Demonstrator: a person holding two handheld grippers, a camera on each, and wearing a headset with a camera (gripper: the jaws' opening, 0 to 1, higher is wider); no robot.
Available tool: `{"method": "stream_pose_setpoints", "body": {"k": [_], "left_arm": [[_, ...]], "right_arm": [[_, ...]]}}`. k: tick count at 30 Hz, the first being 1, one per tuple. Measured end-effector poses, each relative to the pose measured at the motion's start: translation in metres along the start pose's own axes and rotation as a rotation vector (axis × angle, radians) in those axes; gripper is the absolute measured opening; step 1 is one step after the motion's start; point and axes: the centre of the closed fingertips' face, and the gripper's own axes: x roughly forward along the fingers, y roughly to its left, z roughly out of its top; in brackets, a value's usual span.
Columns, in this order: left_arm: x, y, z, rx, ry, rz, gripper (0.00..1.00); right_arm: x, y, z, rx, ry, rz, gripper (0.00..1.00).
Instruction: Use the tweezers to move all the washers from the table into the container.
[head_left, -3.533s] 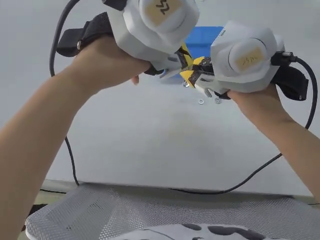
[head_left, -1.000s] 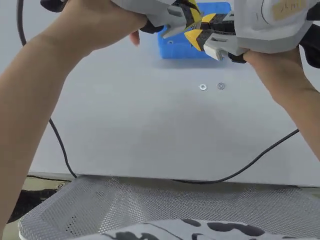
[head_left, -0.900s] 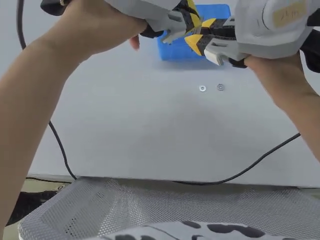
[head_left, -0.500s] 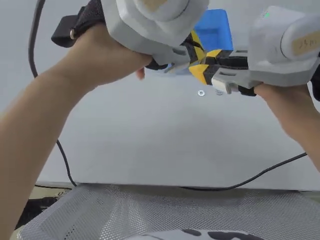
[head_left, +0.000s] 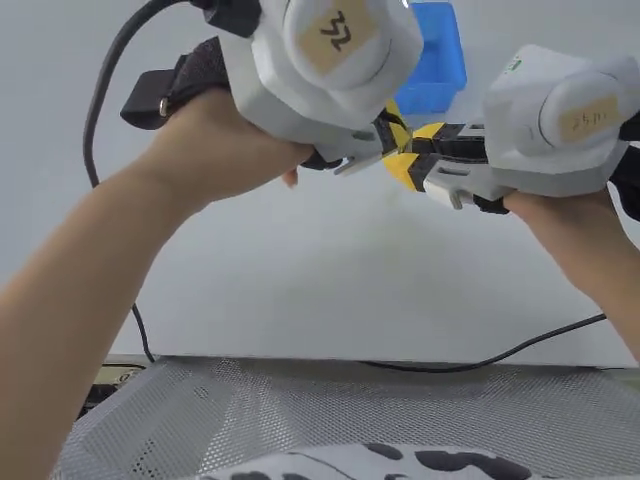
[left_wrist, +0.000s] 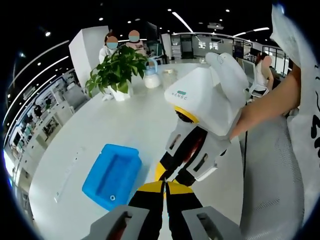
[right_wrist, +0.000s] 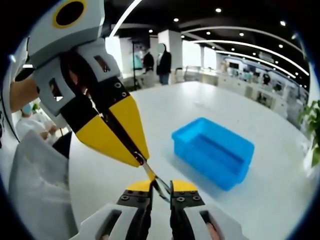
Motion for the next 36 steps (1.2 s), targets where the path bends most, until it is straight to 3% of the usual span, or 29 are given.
{"method": "stream_pose_setpoints", "body": {"k": [27, 33, 36], "left_arm": [[0.012, 0.007, -0.004, 0.020, 0.030, 0.004, 0.00], [0.014, 0.010, -0.003, 0.016, 0.026, 0.002, 0.00], [0.014, 0.009, -0.002, 0.019, 0.027, 0.001, 0.00]], "right_arm": [[0.010, -0.011, -0.007, -0.002, 0.018, -0.007, 0.08], [0.010, -0.012, -0.007, -0.021, 0.020, 0.001, 0.06], [0.010, -0.012, -0.008, -0.066, 0.030, -0.017, 0.05]]}}
